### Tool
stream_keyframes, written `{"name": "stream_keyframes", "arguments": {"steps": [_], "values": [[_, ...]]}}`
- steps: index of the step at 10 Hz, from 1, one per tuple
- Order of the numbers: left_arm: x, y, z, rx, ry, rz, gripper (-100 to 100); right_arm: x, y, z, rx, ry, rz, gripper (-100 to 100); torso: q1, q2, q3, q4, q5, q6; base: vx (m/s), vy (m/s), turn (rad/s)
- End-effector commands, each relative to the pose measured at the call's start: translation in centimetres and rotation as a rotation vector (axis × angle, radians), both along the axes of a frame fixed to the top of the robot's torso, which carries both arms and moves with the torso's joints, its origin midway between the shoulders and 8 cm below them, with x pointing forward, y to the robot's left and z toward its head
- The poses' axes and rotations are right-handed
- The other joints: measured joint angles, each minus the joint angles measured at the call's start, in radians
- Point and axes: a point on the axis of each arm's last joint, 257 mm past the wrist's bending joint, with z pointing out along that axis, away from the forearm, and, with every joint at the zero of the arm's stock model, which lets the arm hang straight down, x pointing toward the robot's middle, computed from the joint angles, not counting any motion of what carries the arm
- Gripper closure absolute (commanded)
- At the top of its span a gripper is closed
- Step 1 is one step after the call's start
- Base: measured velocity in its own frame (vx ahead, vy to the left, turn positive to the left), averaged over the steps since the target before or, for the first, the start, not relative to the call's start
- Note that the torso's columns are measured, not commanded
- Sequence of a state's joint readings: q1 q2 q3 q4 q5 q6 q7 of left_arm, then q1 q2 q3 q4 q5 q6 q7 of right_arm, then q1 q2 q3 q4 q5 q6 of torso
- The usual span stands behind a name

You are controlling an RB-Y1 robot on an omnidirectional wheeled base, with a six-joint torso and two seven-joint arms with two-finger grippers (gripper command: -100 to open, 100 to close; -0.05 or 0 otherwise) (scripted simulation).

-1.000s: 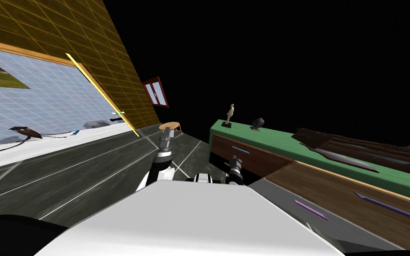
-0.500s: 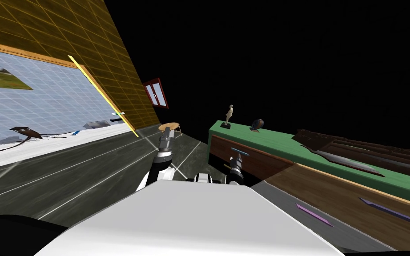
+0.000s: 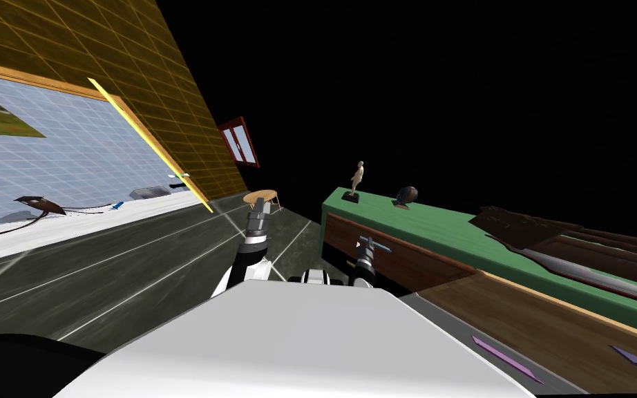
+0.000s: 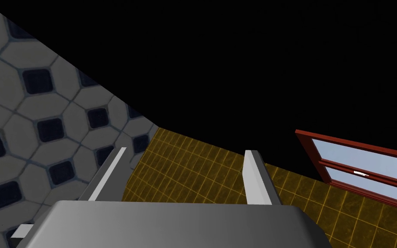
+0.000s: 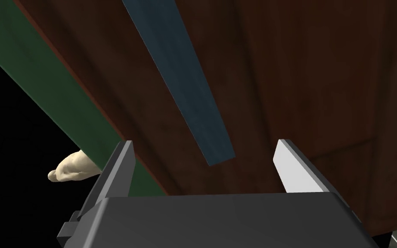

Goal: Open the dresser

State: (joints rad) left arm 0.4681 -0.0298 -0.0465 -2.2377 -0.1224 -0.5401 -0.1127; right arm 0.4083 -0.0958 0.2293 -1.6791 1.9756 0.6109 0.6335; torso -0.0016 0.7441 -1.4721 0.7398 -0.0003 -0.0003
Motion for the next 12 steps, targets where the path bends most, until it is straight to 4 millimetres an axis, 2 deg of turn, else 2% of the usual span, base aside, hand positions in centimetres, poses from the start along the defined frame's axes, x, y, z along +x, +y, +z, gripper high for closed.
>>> {"name": "stream_keyframes", "arguments": {"steps": [1,4,7,8,9,11,12], "values": [[0.0,0.0,0.0,0.000,0.000,0.000,0,1.3,2.5,0.0,-0.002,-0.003,-0.018,-100,-0.003,0.000,0.000,0.000,-0.001,0.000,-0.064,-0.157,0.040],[0.0,0.0,0.0,0.000,0.000,0.000,0,2.6,5.3,0.1,-0.001,-0.002,-0.028,-100,0.004,-0.008,-0.005,-0.002,0.001,0.000,-0.026,-0.115,0.036],[0.0,0.0,0.0,0.000,0.000,0.000,0,3.7,8.2,0.5,-0.005,0.004,-0.035,-100,0.001,-0.006,-0.004,-0.002,0.000,0.000,-0.034,-0.127,0.036],[0.0,0.0,0.0,0.000,0.000,0.000,0,3.5,7.7,0.4,-0.001,0.002,-0.032,-100,0.001,-0.005,-0.003,-0.002,0.000,0.000,-0.018,-0.058,0.011],[0.0,0.0,0.0,0.000,0.000,0.000,0,3.0,6.3,0.2,-0.002,0.000,-0.031,100,0.005,-0.006,-0.004,-0.002,0.001,0.000,0.021,0.053,-0.050],[0.0,0.0,0.0,0.000,0.000,0.000,0,2.1,4.4,0.1,-0.001,-0.003,-0.025,100,0.011,-0.003,-0.003,0.003,0.006,0.002,0.044,0.149,-0.053],[0.0,0.0,0.0,0.000,0.000,0.000,0,1.7,3.4,0.0,-0.001,-0.003,-0.022,100,0.008,-0.003,-0.002,0.002,0.003,0.000,0.043,0.152,-0.063]]}}
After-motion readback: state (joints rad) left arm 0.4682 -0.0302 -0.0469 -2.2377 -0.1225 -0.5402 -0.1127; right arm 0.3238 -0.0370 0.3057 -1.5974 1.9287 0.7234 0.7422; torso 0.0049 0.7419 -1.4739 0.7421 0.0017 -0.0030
